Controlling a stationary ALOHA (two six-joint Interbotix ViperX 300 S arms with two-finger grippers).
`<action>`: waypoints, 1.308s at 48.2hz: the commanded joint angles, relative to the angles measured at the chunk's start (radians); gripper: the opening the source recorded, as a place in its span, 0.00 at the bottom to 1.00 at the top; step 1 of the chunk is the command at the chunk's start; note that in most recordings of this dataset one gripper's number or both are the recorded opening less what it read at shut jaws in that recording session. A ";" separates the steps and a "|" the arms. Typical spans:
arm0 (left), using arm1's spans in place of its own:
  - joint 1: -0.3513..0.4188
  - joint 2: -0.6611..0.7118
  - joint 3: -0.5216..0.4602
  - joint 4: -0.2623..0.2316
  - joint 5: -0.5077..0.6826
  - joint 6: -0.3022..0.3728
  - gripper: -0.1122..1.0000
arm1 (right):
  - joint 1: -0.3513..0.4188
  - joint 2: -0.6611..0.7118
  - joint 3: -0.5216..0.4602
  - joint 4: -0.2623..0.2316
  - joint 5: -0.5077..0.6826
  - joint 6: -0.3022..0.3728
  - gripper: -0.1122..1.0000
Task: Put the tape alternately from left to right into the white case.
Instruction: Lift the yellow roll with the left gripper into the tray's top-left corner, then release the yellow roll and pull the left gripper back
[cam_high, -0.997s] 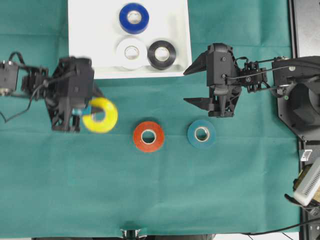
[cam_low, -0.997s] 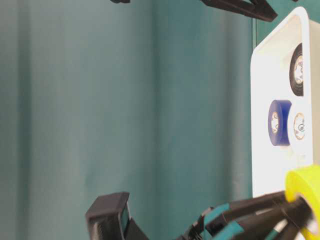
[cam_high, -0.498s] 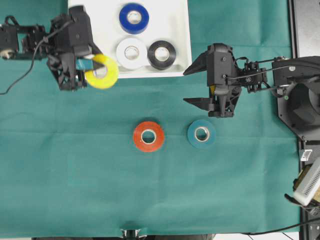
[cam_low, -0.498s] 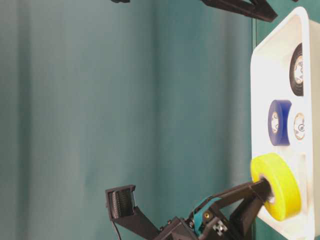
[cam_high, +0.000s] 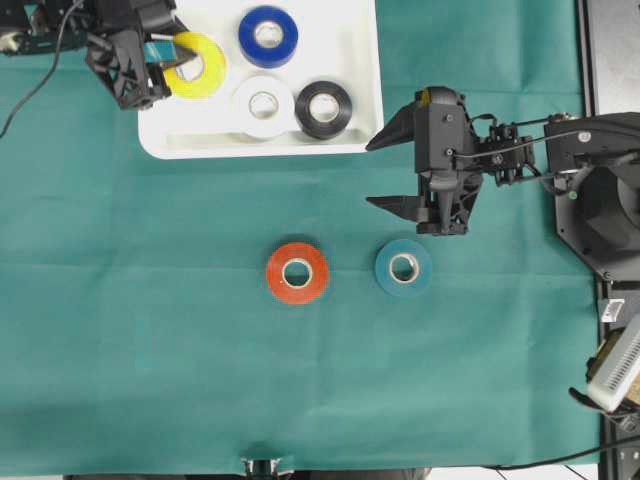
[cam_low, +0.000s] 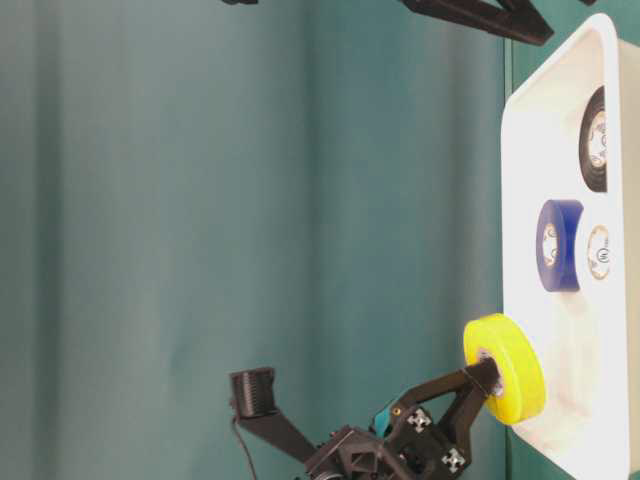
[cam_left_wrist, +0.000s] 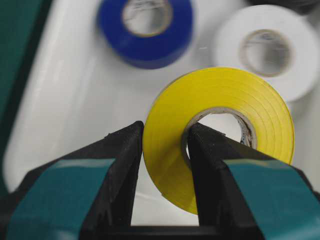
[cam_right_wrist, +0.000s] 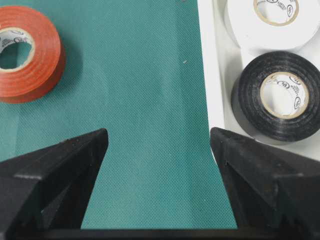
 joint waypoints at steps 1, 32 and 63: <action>0.020 0.003 -0.028 0.003 -0.014 0.008 0.34 | 0.002 -0.014 -0.008 -0.002 -0.009 0.002 0.88; 0.048 0.081 -0.072 0.003 -0.034 0.038 0.34 | 0.002 -0.015 0.002 -0.002 -0.011 0.002 0.88; 0.049 0.064 -0.058 0.003 -0.034 0.043 1.00 | 0.002 -0.015 0.002 -0.002 -0.012 0.002 0.88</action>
